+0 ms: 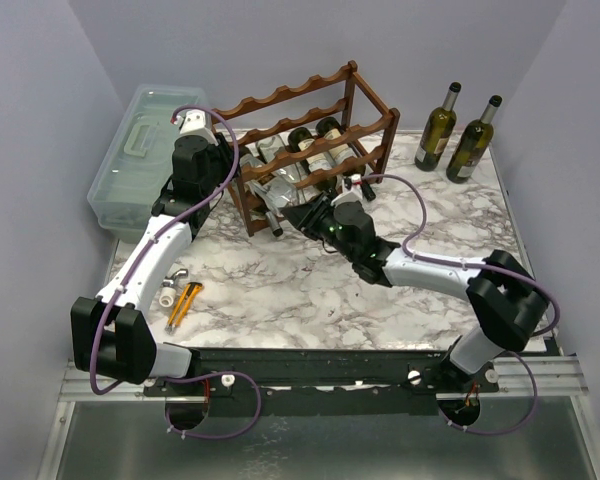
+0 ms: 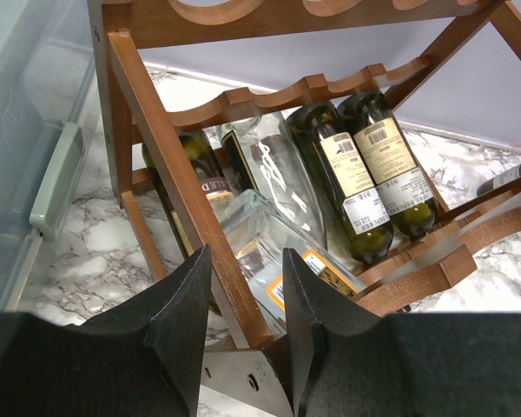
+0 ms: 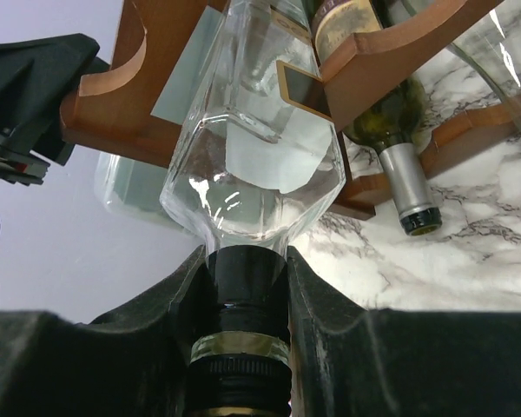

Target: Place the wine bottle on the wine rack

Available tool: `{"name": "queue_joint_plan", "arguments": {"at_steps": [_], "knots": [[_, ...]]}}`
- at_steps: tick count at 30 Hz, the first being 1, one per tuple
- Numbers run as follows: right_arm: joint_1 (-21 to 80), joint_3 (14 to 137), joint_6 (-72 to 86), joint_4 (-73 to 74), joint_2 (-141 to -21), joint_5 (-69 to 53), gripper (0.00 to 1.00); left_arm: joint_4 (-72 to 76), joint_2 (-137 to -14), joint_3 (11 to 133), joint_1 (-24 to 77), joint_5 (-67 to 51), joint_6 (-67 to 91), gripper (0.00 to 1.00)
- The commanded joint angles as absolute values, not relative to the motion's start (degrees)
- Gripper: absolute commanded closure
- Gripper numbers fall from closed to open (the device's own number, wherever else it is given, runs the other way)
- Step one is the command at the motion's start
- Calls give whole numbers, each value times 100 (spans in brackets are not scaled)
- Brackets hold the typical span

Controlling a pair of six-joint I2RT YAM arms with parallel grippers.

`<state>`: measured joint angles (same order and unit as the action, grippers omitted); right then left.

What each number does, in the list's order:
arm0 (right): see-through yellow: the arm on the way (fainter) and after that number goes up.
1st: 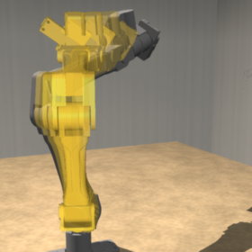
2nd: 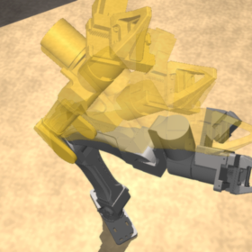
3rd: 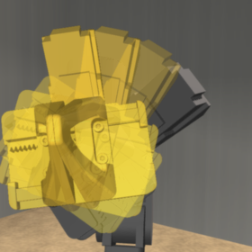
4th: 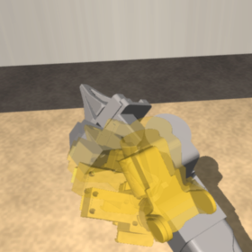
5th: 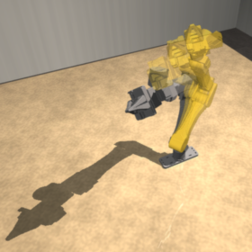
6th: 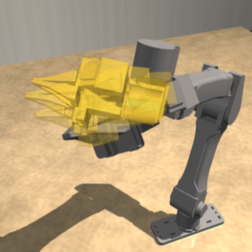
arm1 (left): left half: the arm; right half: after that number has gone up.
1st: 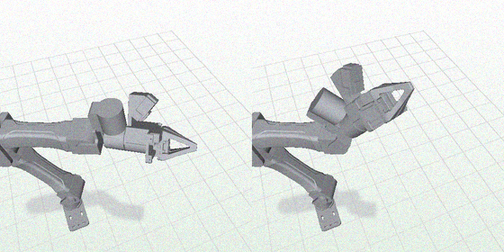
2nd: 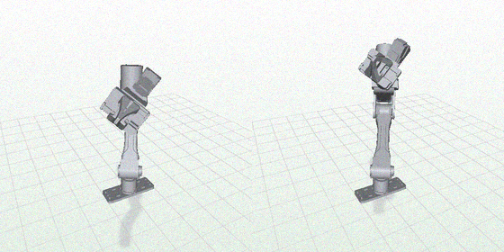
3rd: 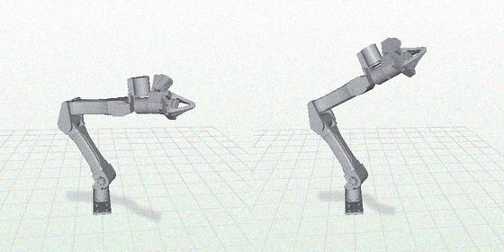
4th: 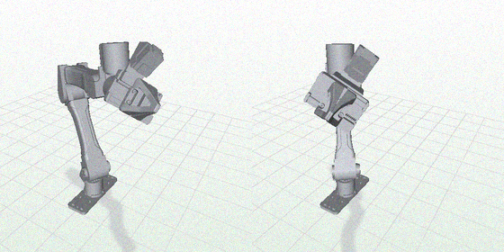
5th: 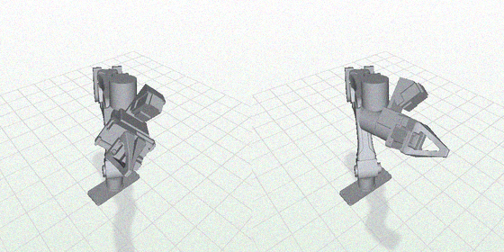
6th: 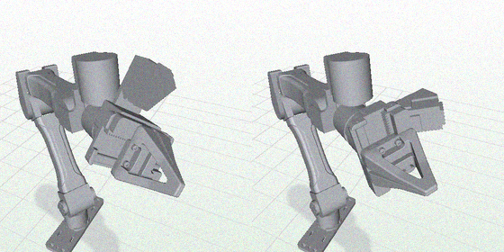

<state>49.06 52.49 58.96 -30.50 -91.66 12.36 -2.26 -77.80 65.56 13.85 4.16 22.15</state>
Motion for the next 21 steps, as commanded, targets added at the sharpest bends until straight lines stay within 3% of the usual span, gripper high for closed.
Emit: {"name": "queue_joint_plan", "arguments": {"at_steps": [1,8,21], "knots": [[5232,5565,5892,-4918,-9379,2394,99,-576,-7959,6529,1626,-385,2346,63],[5496,5302,5924,-6213,-10032,3092,100,-558,-7886,6513,1620,-346,2262,63],[5647,5848,5708,-6877,-11282,3295,99,-663,-7663,6521,1589,-78,1547,63]]}}
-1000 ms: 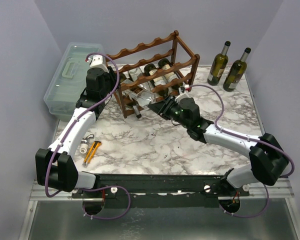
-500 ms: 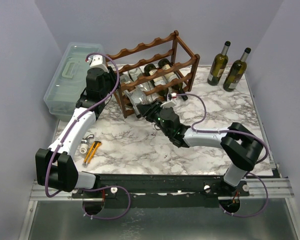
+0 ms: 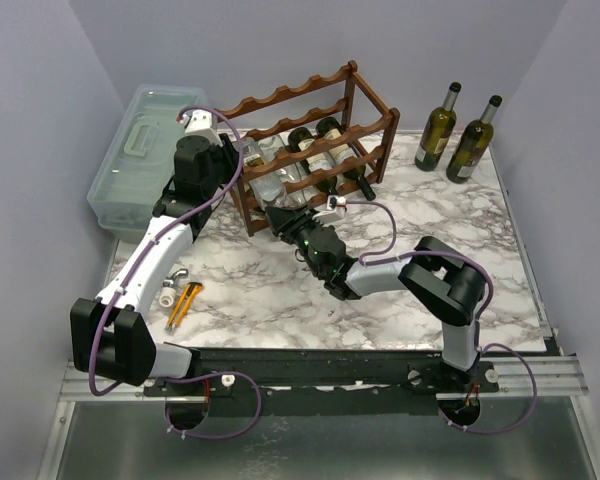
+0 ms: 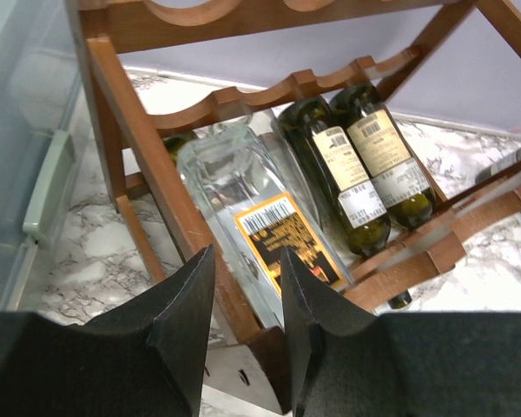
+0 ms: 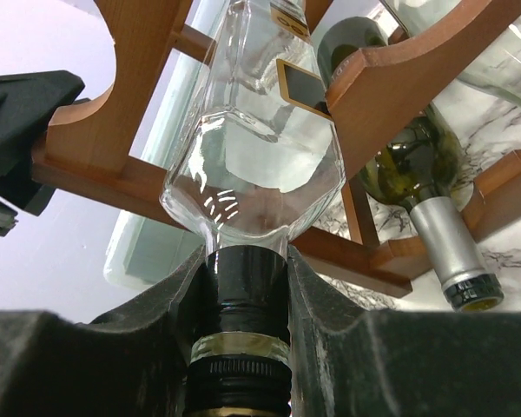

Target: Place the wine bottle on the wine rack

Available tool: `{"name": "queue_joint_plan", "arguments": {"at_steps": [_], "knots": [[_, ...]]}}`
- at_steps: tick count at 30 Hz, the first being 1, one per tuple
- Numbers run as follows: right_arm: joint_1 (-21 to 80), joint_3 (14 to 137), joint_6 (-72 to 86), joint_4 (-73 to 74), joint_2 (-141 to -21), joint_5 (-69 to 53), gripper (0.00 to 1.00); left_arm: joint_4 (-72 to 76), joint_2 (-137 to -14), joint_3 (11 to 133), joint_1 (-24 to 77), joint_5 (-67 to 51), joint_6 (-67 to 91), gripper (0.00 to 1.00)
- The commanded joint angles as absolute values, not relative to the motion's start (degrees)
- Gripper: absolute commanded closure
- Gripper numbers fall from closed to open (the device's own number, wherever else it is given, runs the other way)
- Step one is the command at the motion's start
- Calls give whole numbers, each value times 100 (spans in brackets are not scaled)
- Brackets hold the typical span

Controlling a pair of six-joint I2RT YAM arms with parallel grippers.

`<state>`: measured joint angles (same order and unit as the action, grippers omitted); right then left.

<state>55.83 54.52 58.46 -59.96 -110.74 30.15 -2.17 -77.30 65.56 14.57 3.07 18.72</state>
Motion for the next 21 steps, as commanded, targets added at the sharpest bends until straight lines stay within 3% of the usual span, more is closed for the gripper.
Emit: {"name": "queue_joint_plan", "arguments": {"at_steps": [1,21], "knots": [[5643,5876,5632,-6960,-11352,3307,100,-687,-7653,6521,1591,-95,1494,63],[5508,6752,5107,-6947,-12116,3202,99,-976,-7638,6622,1591,115,1515,63]]}}
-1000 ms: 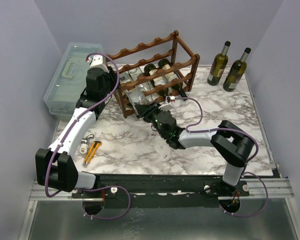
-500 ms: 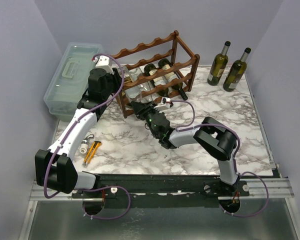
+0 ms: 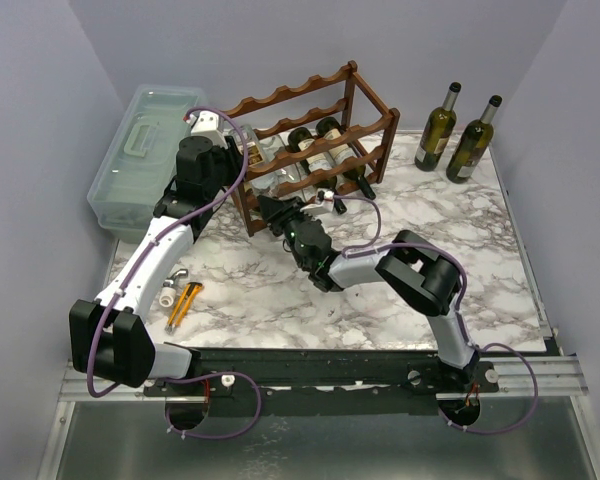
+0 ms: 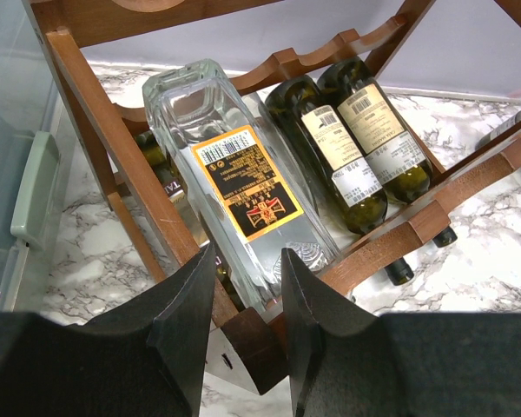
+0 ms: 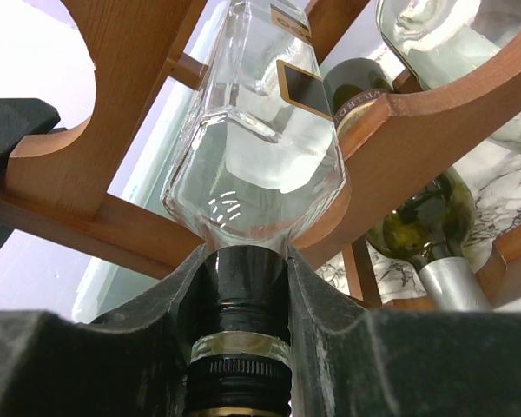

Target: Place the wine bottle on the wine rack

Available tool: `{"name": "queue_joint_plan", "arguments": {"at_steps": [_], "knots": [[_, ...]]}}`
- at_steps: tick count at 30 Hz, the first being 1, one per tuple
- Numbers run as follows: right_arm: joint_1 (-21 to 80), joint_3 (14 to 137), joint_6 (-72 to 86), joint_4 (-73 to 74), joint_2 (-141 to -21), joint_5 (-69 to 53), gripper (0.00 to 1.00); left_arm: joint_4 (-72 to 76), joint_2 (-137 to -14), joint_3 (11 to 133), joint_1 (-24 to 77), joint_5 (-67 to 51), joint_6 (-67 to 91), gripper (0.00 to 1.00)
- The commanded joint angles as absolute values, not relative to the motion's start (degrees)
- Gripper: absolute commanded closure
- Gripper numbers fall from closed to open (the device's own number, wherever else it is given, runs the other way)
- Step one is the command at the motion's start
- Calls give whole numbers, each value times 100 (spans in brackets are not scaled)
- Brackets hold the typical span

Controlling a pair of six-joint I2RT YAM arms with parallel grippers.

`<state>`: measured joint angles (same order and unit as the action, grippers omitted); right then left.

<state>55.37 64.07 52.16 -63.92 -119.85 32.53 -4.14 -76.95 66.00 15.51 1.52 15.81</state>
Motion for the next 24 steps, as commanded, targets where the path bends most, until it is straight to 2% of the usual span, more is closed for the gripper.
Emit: {"name": "queue_joint_plan", "arguments": {"at_steps": [1,22,24], "knots": [[5478,6766,5125,-6935,-12128,3176,99,-976,-7638,6621,1591,127,1506,63],[5254,7437,4958,-6214,-12357,2949,99,-967,-7602,6618,1591,136,1477,63],[5250,7462,4944,-6049,-12338,2948,97,-967,-7600,6616,1591,134,1477,63]]}}
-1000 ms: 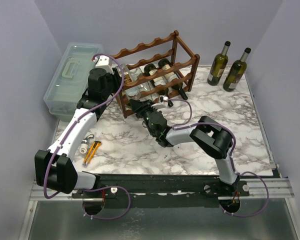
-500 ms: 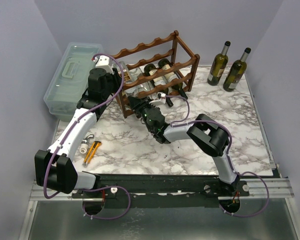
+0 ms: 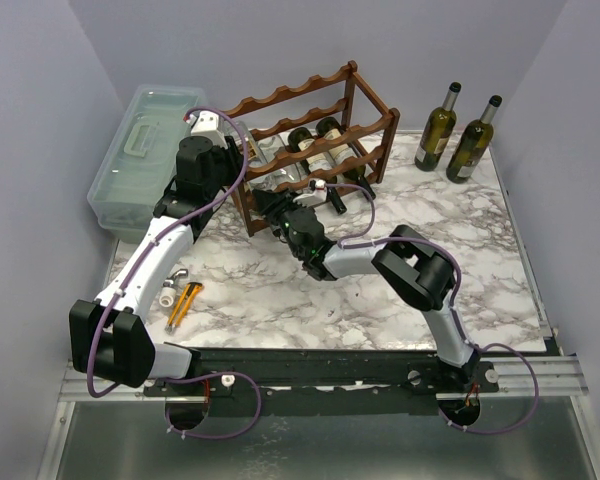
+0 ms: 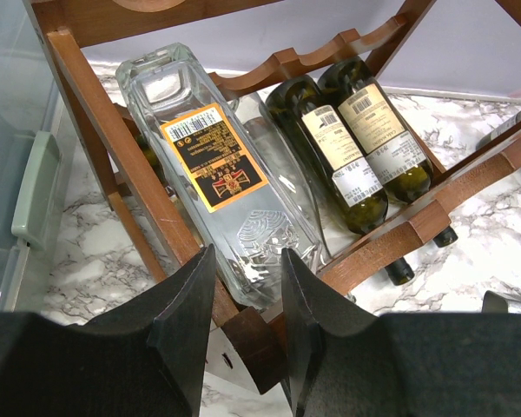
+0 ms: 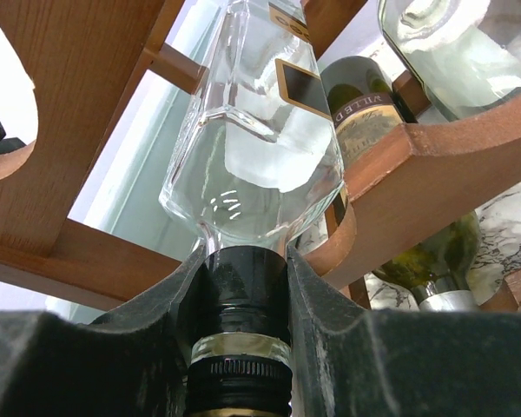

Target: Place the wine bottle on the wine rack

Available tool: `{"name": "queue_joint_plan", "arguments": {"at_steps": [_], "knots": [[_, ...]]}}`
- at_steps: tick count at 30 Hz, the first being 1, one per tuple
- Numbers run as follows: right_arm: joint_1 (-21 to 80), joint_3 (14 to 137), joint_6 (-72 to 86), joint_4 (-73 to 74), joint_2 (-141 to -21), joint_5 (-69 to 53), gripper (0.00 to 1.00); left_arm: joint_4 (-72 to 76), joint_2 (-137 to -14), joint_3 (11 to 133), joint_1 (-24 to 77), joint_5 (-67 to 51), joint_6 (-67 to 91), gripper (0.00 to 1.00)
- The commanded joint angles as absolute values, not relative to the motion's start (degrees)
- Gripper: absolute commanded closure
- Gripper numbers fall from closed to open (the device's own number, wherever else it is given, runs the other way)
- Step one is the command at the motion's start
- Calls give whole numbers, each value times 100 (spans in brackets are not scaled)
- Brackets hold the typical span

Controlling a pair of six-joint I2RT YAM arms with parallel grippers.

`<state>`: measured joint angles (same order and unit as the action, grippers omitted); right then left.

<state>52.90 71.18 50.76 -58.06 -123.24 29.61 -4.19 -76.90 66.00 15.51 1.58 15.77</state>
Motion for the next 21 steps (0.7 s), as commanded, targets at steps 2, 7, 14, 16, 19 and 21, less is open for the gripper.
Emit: {"name": "queue_joint_plan", "arguments": {"at_steps": [2,7,14,16,19,21], "knots": [[5248,7420,4934,-5933,-12282,2916,82,-967,-7589,6617,1591,147,1478,63],[5245,7175,4969,-5694,-12057,2909,51,-966,-7580,6614,1591,150,1468,63],[5252,7001,4954,-5225,-11714,2822,30,-968,-7585,6617,1591,142,1468,63],[5251,6988,4990,-4947,-11610,2779,26,-967,-7585,6618,1591,157,1451,63],[5248,7055,5028,-4332,-11488,2756,22,-960,-7576,6616,1591,159,1441,63],[5246,7017,5079,-4062,-11406,2775,20,-958,-7567,6617,1591,167,1434,63]]}}
